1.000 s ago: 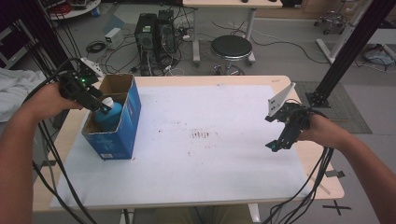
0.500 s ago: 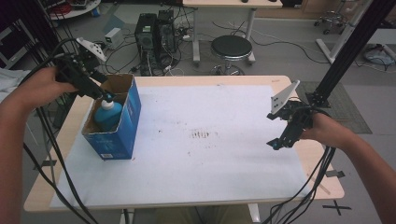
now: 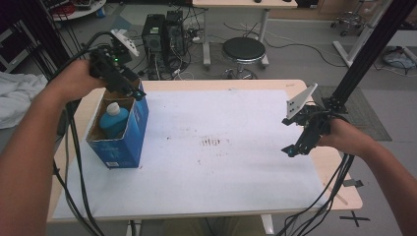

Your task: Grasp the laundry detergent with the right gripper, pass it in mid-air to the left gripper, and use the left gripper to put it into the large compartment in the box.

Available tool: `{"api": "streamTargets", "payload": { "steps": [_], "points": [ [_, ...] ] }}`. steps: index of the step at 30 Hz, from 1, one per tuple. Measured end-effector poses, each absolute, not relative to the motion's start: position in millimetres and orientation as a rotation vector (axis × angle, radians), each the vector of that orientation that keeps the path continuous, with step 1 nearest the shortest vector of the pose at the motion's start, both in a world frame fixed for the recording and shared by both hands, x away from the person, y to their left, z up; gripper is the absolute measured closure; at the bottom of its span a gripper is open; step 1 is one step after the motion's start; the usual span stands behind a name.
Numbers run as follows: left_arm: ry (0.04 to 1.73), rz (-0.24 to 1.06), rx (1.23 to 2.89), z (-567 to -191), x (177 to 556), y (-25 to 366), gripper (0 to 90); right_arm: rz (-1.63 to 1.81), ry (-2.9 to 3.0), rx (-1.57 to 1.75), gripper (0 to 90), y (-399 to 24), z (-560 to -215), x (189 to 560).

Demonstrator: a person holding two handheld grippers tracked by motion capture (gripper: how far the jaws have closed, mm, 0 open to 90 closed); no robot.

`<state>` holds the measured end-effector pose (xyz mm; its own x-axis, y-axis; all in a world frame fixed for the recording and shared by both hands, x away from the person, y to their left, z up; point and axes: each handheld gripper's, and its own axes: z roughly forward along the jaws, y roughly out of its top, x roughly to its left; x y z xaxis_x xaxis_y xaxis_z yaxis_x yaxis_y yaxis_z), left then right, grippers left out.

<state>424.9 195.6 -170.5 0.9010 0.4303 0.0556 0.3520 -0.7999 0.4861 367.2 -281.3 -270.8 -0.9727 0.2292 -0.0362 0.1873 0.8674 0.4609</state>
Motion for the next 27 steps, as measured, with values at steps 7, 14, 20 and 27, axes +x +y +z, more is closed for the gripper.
{"api": "streamTargets", "payload": {
  "steps": [7,14,20,27],
  "points": [
    [0.474,0.193,2.633,-180,436,164,14.6,0.721,2.942,0.343,1.1,-284,-270,367],
    [0.425,0.196,2.680,-189,441,139,7.5,0.729,2.933,0.354,1.1,-287,-270,366],
    [0.353,0.213,2.710,-194,444,123,5.3,0.728,2.930,0.363,1.1,-286,-270,366],
    [0.307,0.253,2.731,-197,444,108,5.3,0.726,2.928,0.363,1.2,-285,-271,368]
  ]
}}
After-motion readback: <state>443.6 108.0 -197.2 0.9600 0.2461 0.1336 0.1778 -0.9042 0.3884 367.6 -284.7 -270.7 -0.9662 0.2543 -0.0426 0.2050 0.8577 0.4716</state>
